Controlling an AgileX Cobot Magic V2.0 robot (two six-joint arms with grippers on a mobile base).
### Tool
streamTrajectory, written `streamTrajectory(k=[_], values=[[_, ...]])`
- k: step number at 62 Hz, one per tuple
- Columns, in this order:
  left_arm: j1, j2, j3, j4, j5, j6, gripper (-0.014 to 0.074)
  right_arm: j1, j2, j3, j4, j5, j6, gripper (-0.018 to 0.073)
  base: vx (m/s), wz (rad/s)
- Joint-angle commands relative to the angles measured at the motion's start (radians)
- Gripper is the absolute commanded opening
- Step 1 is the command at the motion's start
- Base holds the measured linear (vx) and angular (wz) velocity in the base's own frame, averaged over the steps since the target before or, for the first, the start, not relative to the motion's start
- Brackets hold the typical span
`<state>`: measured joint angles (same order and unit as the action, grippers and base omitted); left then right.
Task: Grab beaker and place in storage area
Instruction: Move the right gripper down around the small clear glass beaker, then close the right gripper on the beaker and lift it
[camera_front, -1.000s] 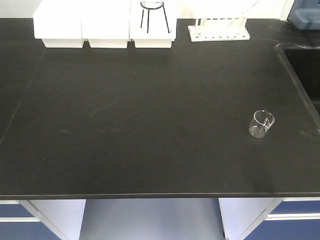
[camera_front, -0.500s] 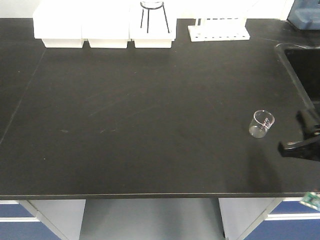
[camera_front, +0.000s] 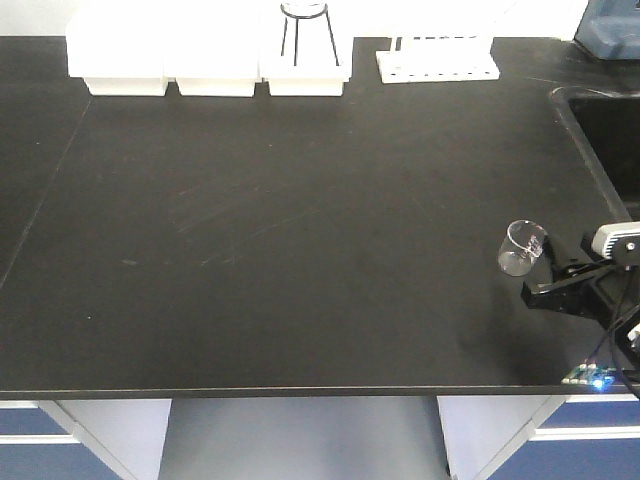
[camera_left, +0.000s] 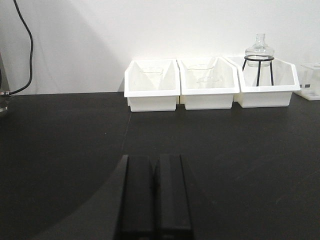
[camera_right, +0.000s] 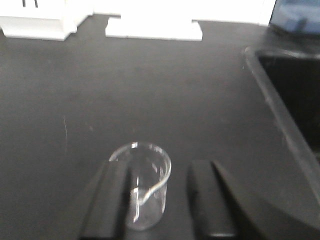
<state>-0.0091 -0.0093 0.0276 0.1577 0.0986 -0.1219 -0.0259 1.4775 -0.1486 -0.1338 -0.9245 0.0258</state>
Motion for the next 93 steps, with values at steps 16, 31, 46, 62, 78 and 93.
streamTrajectory(k=[16,31,46,62,78,93], values=[[0.000,-0.015,-0.020,-0.001,-0.079,-0.010,-0.0006,-0.007,0.139,-0.021,-0.068,-0.167,0.004,0.0506,0.00,0.00],[0.000,-0.015,-0.020,-0.001,-0.079,-0.010,-0.0006,-0.007,0.321,-0.021,-0.045,-0.384,-0.026,0.0506,0.00,0.00],[0.000,-0.015,-0.020,-0.001,-0.079,-0.010,-0.0006,-0.007,0.464,-0.069,-0.048,-0.419,-0.043,0.0506,0.00,0.00],[0.000,-0.015,-0.020,-0.001,-0.079,-0.010,-0.0006,-0.007,0.483,-0.111,-0.049,-0.419,-0.049,0.0506,0.00,0.00],[0.000,-0.015,-0.020,-0.001,-0.079,-0.010,-0.0006,-0.007,0.483,-0.147,-0.057,-0.419,-0.051,0.0506,0.00,0.00],[0.000,-0.015,-0.020,-0.001,-0.079,-0.010,-0.0006,-0.007,0.483,-0.202,-0.056,-0.418,-0.026,0.0506,0.00,0.00]])
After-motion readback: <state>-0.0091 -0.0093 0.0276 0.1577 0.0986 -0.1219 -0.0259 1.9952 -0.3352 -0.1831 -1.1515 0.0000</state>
